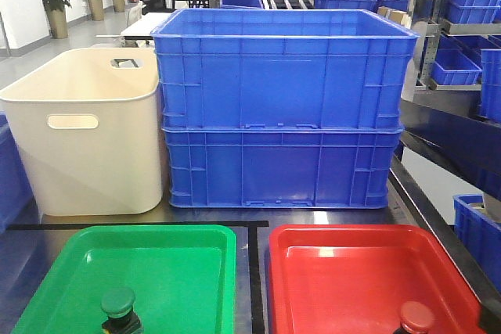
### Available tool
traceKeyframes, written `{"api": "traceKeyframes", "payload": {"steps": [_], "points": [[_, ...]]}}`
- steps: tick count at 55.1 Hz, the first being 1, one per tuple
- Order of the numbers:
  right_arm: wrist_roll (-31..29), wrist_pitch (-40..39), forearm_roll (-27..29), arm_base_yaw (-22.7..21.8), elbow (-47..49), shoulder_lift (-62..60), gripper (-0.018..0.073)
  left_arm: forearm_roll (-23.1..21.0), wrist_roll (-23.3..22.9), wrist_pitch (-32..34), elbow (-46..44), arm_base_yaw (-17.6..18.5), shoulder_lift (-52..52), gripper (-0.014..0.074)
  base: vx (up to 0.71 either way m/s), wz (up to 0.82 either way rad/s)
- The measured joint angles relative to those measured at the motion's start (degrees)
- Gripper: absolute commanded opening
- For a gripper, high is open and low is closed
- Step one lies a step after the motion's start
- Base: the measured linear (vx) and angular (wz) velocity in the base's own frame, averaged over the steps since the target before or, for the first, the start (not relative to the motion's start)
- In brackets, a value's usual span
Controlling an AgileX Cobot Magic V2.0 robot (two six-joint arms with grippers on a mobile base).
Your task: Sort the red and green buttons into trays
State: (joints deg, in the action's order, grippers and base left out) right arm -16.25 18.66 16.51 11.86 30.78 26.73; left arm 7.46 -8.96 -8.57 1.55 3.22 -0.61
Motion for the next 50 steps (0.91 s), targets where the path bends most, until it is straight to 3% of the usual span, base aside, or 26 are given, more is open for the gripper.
{"api": "traceKeyframes", "payload": {"steps": [8, 16, 30, 50], "points": [[4.13, -9.02, -5.12, -0.45, -9.4, -8.81, 0.0188, 0.0, 0.0, 0.0, 0.0, 0.0, 0.0, -0.0007, 0.0, 0.0], [10.7, -15.46, -10.61, -5.3, -17.71, -14.79, -0.0017, 0.0, 0.0, 0.0, 0.0, 0.0, 0.0, -0.0007, 0.0, 0.0], [14.66, -19.08, -20.13, -14.93, -29.72, -25.48, -0.0012, 0.0, 0.0, 0.0, 0.0, 0.0, 0.0, -0.0007, 0.0, 0.0], [15.44, -18.66, -22.61, -13.7, -32.54, -27.33, -0.0009, 0.0, 0.0, -0.03, 0.0, 0.0, 0.0, -0.0007, 0.0, 0.0]]}}
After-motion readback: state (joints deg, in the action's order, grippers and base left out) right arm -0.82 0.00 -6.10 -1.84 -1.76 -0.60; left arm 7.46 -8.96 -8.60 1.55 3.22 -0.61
